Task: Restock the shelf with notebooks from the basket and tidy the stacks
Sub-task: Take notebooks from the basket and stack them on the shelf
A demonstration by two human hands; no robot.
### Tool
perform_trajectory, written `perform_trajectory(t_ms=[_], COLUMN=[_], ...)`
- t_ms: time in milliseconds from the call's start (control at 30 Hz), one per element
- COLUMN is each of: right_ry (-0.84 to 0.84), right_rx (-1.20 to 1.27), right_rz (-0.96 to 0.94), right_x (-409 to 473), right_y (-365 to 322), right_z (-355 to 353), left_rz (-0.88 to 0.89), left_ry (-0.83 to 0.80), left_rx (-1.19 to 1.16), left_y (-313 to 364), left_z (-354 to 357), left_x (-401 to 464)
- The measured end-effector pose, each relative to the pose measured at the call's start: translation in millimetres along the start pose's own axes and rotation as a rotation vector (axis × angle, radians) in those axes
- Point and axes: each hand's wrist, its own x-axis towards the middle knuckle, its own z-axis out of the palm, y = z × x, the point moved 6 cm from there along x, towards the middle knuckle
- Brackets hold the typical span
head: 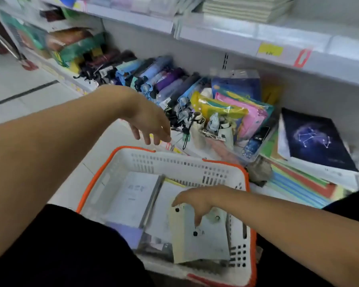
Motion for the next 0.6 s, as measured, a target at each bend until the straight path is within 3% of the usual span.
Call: perform_trajectory(t_ms=[67, 133, 267, 400, 500, 600], right_ry=[-0.014, 0.049, 0.139, 0.112, 0.048, 0.196], right_rx=[-0.216, -0.370, -0.509, -0.586, -0.553, -0.260], right_rz=[-0.039, -0.044, -0.071, -0.075, -0.045, -0.051], right_x=[11.9, 16.1, 19.8, 20.1, 24.7, 21.1], right_y=[-0.4, 5.4, 12.1, 10.4, 5.5, -11.7], right_z=[37.0, 55.8, 65.5, 56.9, 42.1, -14.5], left_rz=[-0.083, -0.092, -0.079, -0.064, -0.067, -0.158], left_ry=[-0.075, -0.029, -0.037, 0.067, 0.065, -0.117], left_rx=[0.112, 0.154, -0.013, 0.140, 0.196, 0.059], left_y=[-12.5, -18.2, -19.3, -16.5, -21.0, -27.5], left_z=[28.2, 42.2, 64.0, 56.4, 61.0, 82.0], left_x=[-10.3, -19.0, -24.4, -19.1, -13.1, -6.6])
